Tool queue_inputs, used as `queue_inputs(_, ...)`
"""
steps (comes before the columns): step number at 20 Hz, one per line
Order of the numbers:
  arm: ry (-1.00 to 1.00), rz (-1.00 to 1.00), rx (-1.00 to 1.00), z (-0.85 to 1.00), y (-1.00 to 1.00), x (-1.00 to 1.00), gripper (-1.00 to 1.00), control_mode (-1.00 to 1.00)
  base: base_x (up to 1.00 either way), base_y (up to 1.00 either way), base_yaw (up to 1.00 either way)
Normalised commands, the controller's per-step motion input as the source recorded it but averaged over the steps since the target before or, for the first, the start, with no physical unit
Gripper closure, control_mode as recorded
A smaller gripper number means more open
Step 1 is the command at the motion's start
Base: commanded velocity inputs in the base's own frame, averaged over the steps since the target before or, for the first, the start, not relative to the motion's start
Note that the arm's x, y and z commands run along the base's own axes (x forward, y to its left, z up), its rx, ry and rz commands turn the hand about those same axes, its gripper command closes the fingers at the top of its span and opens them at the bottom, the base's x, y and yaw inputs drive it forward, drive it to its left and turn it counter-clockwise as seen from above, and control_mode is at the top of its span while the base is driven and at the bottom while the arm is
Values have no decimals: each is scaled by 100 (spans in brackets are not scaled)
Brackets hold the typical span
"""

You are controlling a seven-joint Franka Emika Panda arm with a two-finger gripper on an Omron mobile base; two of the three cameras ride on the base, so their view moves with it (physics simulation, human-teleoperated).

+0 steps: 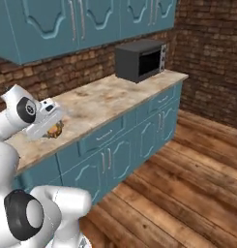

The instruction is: Take the chicken drumsticks from the pan and place one on each plate on the dining counter.

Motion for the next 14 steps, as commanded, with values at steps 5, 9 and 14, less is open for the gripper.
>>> queue_inputs(5, 0, 0, 0, 0, 0, 0, 100, 100, 0, 0, -95)
queue_inputs(9, 0, 0, 0, 0, 0, 0, 100, 100, 3, 0, -91)
queue_inputs(14, 0, 0, 0, 0, 0, 0, 100, 100, 11, -3, -86)
